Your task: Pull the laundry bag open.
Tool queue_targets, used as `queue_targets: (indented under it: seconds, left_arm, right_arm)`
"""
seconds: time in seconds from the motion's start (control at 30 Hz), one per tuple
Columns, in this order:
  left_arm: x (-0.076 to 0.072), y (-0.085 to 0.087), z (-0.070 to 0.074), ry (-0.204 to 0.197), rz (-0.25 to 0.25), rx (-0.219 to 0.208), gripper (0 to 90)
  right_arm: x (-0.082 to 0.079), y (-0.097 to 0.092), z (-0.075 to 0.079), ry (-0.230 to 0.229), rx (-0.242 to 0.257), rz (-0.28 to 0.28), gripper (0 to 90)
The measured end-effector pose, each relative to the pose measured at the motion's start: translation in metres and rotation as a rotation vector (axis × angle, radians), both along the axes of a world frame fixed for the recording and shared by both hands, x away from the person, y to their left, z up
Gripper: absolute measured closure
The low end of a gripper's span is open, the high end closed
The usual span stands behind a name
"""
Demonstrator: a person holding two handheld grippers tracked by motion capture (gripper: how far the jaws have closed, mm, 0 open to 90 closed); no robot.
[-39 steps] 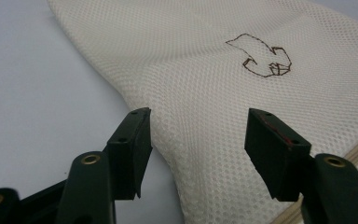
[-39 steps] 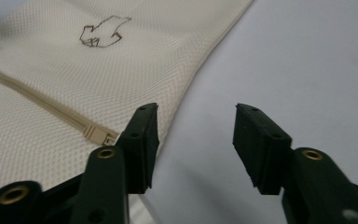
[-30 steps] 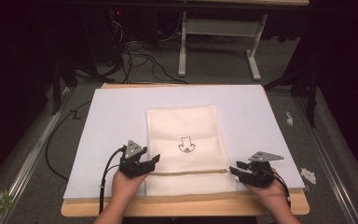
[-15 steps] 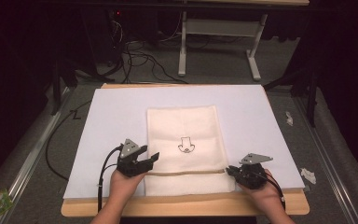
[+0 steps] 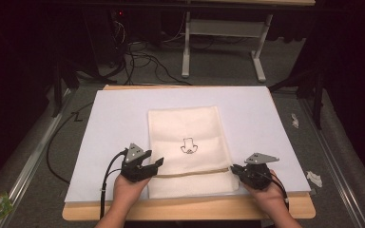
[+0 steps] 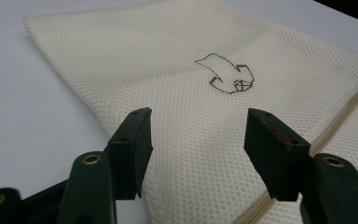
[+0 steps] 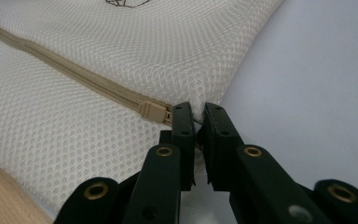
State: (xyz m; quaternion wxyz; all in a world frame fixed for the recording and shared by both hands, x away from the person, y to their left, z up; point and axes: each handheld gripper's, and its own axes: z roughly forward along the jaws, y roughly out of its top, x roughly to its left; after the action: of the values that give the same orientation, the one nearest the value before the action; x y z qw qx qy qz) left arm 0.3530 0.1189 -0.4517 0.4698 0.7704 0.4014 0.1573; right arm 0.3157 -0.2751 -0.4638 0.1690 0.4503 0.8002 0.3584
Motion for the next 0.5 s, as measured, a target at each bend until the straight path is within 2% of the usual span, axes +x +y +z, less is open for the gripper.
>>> queue_targets:
  seconds: [0.1,0.17,0.2,0.27,0.33,0.4,0.5]
  left_arm:
    - [-0.002,-0.002,0.004,-0.016,0.005,0.004,42.1]
    - [-0.003,-0.003,0.005,-0.017,0.005,-0.001,42.4]
    - [-0.005,-0.005,0.006,-0.018,0.009,-0.01,42.5]
    - [-0.005,-0.007,0.006,-0.013,0.006,-0.017,43.0]
    - [-0.007,-0.01,0.005,-0.016,0.012,-0.016,43.3]
    - [-0.008,-0.013,0.005,-0.017,0.013,-0.015,43.3]
    - [-0.009,-0.019,0.005,-0.008,-0.011,-0.016,43.2]
  right_arm:
    - [0.001,0.001,0.003,-0.03,-0.007,-0.006,84.9]
    - [0.002,0.002,0.004,-0.033,0.0,-0.013,84.9]
    - [0.006,0.004,0.006,-0.037,0.021,-0.024,84.9]
    - [0.009,0.007,0.006,-0.036,0.03,-0.026,84.9]
    - [0.016,0.015,0.003,-0.031,0.019,0.008,84.8]
    - [0.017,0.017,0.003,-0.036,0.009,0.026,84.8]
    - [0.016,0.019,0.003,-0.051,0.006,0.052,84.8]
